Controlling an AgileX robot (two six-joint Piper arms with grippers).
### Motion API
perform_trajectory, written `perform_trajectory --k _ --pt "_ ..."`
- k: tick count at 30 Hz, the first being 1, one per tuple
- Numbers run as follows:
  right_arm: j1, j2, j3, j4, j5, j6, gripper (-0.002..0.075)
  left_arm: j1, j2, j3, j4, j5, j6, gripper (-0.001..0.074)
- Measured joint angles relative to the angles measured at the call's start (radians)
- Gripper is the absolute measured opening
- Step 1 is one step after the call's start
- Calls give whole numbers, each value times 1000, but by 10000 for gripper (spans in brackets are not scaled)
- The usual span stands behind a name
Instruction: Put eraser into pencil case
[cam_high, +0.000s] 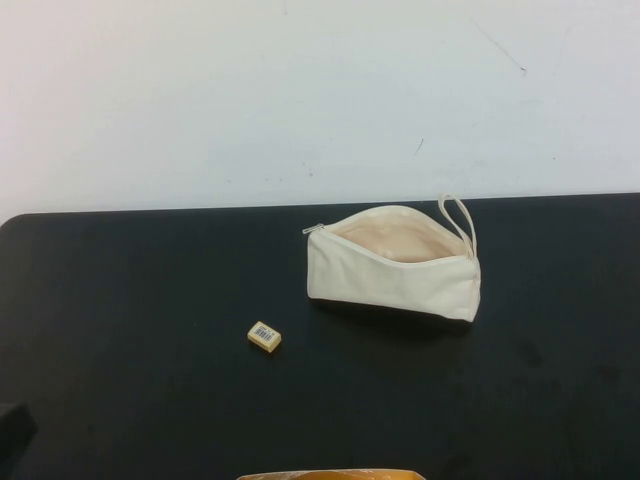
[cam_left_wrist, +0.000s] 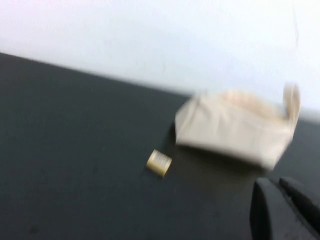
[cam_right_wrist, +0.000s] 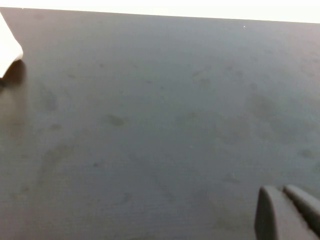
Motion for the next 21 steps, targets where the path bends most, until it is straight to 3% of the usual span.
perform_trajectory --k 7,12,21 --pt "0 0 0 0 0 0 -1 0 397 -389 181 300 228 -1" --pt "0 0 0 0 0 0 -1 -24 655 -582 284 370 265 -1" --pt "0 0 0 0 0 0 -1 -303 1051 -817 643 448 115 -1"
